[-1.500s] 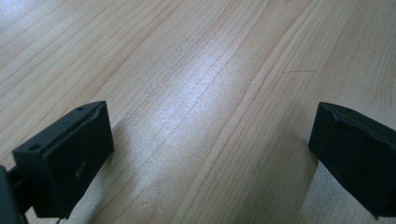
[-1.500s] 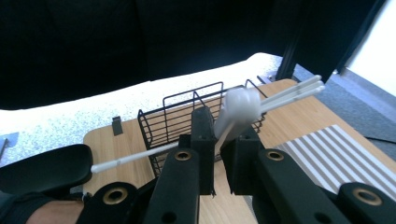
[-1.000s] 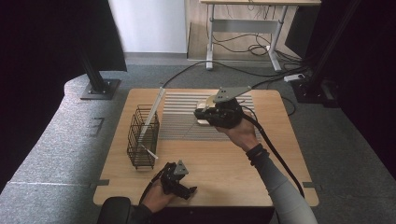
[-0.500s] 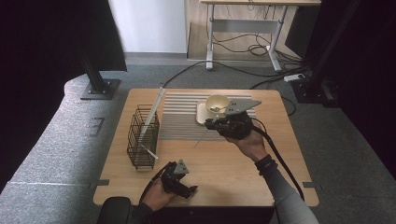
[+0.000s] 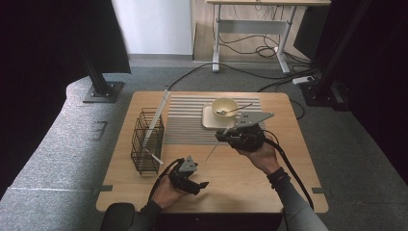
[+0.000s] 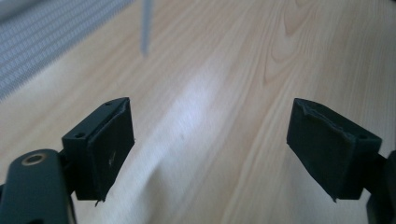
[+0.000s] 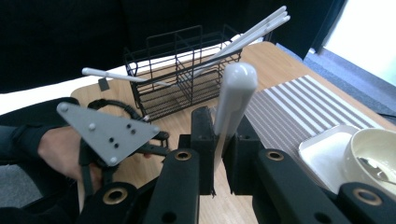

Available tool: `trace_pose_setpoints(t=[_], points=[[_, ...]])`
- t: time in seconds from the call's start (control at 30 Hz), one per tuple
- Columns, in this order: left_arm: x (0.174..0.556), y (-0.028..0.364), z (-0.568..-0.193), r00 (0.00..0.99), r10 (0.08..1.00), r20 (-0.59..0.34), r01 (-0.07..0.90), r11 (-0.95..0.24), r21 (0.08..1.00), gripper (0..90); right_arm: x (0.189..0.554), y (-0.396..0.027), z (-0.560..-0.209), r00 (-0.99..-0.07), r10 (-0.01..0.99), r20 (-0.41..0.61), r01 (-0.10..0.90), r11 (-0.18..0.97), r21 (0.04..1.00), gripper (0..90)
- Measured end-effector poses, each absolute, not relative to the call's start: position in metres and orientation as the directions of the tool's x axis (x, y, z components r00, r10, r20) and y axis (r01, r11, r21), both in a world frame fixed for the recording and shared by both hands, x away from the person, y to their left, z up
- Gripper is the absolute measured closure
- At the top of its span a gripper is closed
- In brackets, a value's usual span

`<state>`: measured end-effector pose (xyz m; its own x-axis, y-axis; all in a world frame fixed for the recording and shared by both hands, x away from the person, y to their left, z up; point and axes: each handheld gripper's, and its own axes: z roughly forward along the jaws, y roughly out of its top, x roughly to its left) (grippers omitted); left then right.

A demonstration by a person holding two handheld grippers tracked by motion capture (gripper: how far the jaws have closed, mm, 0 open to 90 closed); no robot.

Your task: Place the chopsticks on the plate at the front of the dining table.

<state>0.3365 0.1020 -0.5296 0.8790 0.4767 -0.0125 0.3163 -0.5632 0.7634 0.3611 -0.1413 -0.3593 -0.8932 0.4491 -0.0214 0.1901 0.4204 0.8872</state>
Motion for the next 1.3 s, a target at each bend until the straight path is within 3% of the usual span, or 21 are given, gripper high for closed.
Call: trace_pose_setpoints(t=[0.27, 0.9, 1.13, 1.2, 1.3], points=[[0.346, 0.089, -0.521, 0.886, 0.464, 0.024, 0.266, -0.549, 0.792, 25.4, 0.357, -0.14, -0.366, -0.904, 0.429, 0.003, 0.202, 0.42, 0.885, 82.6], [0.342, 0.089, -0.515, 0.897, 0.435, 0.073, 0.2, -0.549, 0.812, 84.2, 0.354, -0.129, -0.374, -0.919, 0.392, 0.043, 0.229, 0.441, 0.868, 82.6], [0.34, 0.089, -0.515, 0.901, 0.427, 0.077, 0.19, -0.549, 0.814, 85.4, 0.355, -0.131, -0.373, -0.914, 0.403, 0.048, 0.235, 0.429, 0.872, 80.1], [0.34, 0.089, -0.514, 0.9, 0.428, 0.076, 0.193, -0.55, 0.813, 85.6, 0.356, -0.132, -0.372, -0.908, 0.417, 0.042, 0.236, 0.426, 0.873, 74.9], [0.34, 0.088, -0.515, 0.9, 0.433, 0.061, 0.209, -0.548, 0.81, 85.6, 0.357, -0.132, -0.373, -0.896, 0.444, 0.029, 0.241, 0.43, 0.87, 59.0]])
